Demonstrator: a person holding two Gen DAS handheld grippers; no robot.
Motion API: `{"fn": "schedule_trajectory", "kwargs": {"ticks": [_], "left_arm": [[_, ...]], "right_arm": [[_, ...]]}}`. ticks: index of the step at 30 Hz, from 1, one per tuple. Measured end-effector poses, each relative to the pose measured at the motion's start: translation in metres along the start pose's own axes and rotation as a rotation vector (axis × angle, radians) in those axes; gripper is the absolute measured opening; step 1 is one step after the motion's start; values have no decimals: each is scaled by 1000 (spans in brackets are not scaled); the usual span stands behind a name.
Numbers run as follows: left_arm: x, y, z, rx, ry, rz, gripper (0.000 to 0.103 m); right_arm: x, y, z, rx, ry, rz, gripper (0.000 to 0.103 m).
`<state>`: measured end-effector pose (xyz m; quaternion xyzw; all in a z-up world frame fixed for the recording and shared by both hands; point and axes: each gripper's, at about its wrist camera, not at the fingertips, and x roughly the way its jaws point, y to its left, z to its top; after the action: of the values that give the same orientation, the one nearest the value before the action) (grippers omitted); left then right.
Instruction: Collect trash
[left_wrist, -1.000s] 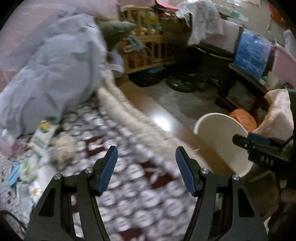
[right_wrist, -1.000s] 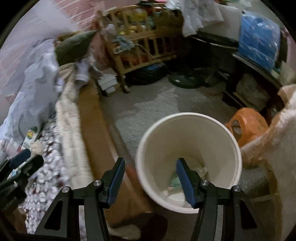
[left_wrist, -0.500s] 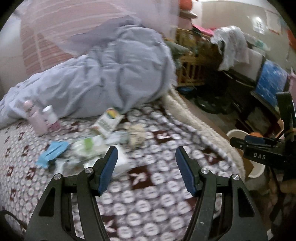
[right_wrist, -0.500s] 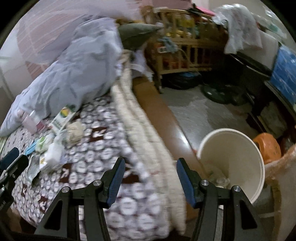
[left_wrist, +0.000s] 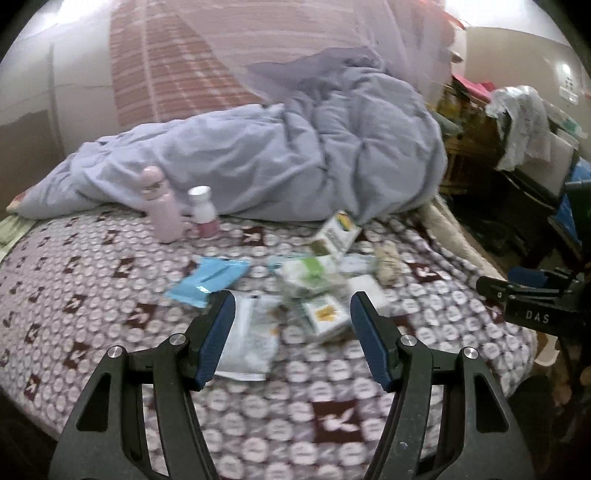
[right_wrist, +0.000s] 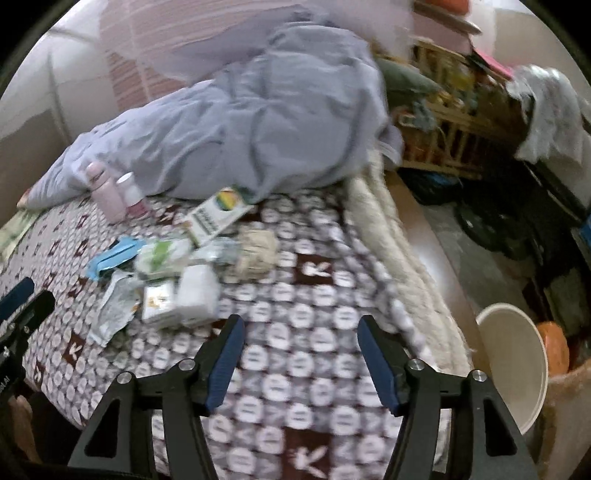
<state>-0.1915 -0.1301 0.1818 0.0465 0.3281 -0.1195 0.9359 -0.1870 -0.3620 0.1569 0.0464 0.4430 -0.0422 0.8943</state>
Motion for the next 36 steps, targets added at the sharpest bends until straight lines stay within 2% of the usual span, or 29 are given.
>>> {"fn": "schedule_trajectory", "kwargs": {"ticks": [2,11,16,27,36], "left_arm": [[-7,13,-1,-15,-6,21,64],[-40,64,-10,-67,-41,117,64],[-50,82,-15,-102,-50,156,64],[-45,94,-22,-146,-59,157,64],[-27,98,-11,-163,-70,159,64]], "right_arm": [[-2,18,3,-38,-5,4,66],[-8,84,10,-160,-28,89,68],[-5,112,6,-242,-28,88,68],[-5,111,-3,-218,-36,134,68],[-1,99,-14,-193,-37,123,68]]}}
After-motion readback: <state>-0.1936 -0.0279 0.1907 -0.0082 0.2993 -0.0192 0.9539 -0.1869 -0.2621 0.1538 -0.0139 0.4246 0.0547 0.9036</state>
